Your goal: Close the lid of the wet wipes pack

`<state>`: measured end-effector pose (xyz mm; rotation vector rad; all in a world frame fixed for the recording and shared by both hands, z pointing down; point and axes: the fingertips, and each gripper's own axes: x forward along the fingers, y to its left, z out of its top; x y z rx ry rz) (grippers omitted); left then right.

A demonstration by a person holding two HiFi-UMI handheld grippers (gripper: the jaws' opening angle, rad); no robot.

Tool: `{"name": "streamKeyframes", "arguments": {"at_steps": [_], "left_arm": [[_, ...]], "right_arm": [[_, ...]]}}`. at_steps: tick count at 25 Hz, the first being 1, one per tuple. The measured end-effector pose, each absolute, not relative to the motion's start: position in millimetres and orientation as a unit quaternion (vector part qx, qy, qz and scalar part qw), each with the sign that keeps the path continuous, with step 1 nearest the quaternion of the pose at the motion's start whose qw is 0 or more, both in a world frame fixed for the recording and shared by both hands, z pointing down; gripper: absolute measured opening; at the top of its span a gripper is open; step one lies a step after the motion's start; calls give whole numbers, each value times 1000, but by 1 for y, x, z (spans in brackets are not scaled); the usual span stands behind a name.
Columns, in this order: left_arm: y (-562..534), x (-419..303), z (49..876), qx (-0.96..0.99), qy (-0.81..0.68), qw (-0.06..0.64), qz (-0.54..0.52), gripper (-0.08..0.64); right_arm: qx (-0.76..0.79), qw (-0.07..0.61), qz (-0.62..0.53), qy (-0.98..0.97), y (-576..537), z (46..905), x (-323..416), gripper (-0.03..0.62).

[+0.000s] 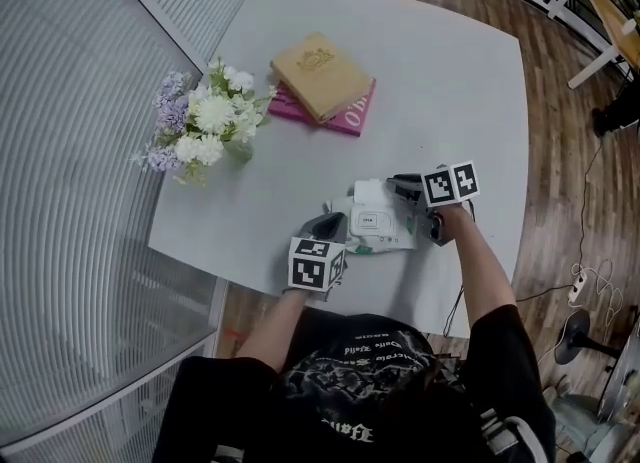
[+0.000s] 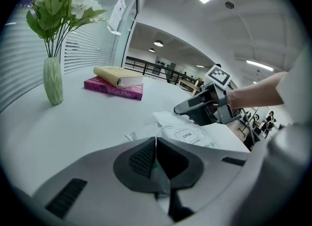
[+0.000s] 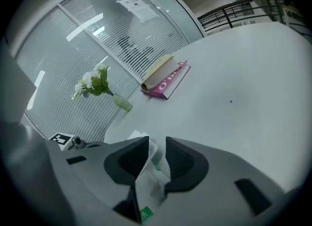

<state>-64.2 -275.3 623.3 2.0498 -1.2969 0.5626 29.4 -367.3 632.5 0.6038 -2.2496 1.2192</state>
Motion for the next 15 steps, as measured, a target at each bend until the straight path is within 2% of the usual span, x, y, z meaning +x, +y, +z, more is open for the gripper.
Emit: {"name": "streamKeyframes", "arguments": {"at_steps": [4,7,15], "left_arm": [[-274,-63,623,779,-492,321,216,11],[-274,-63,623,779,-493,322,217,11],[-274,-64,625,782,-491,317,217,11]], "right_arm": [[203,258,462,-824,-362,637,25,99],[194,264,457,-827,-359,636,22,57],[209,250,446,-833,-363,622,21,38]]}}
